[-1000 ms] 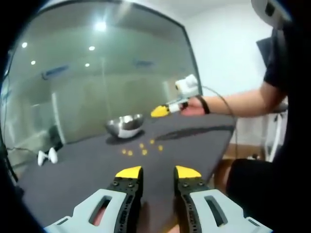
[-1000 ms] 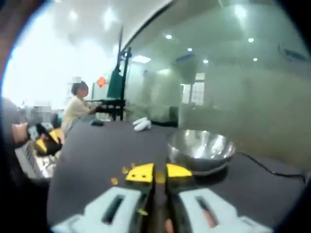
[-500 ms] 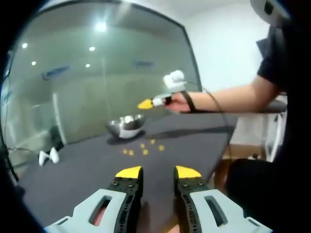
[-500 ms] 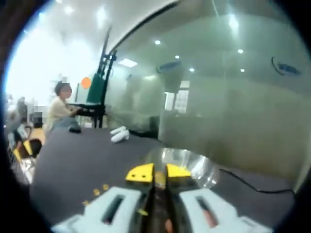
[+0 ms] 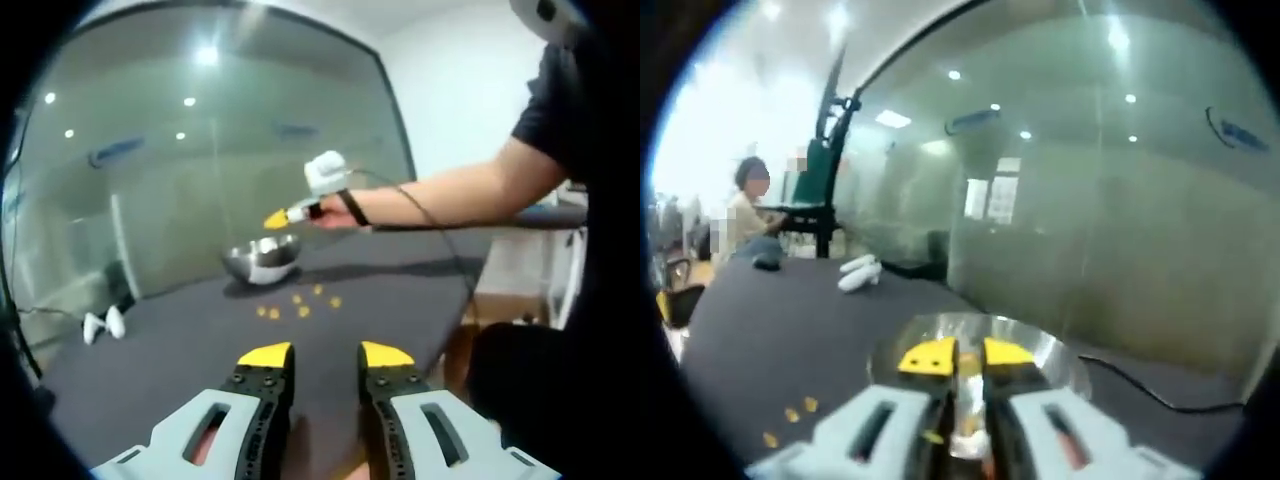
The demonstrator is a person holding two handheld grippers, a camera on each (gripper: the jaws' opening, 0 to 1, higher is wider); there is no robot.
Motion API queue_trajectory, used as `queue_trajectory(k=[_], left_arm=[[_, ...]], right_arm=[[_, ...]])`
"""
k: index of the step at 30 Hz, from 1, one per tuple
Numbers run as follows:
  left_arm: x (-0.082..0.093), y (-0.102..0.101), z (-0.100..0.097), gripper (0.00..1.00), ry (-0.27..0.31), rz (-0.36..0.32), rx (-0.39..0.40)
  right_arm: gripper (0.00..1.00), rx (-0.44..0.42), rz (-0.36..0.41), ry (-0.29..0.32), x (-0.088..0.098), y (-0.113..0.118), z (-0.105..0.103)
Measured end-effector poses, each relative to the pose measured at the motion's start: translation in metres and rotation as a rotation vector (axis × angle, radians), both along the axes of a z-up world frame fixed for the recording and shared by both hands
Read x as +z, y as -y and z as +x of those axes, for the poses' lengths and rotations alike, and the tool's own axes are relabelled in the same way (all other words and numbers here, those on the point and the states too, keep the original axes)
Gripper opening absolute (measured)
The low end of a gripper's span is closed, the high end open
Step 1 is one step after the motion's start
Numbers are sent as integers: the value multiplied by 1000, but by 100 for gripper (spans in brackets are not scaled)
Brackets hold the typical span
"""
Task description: Pick up the QQ candy scattered on the table and place it into the stainless steel bowl on the table
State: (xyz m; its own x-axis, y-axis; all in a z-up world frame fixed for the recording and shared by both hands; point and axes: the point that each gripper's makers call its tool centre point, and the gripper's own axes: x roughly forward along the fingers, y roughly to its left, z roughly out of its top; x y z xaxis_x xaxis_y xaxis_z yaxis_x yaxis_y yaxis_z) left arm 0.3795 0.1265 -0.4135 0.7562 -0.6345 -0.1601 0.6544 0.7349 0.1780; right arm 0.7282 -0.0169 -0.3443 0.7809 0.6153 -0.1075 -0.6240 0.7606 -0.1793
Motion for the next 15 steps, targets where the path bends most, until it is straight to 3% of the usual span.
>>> queue_trajectory(k=[5,7,15], left_arm=[[-3,-1,1,27,-11,-9,2],[-3,-1,1,27,-12,-11,0],[2,5,0,27,6,-24,-14]], right_arm=[[24,13,41,-9,1,1,-8],[20,6,55,-5,1,4,-8],[20,9,69,-12,4,15,-13]])
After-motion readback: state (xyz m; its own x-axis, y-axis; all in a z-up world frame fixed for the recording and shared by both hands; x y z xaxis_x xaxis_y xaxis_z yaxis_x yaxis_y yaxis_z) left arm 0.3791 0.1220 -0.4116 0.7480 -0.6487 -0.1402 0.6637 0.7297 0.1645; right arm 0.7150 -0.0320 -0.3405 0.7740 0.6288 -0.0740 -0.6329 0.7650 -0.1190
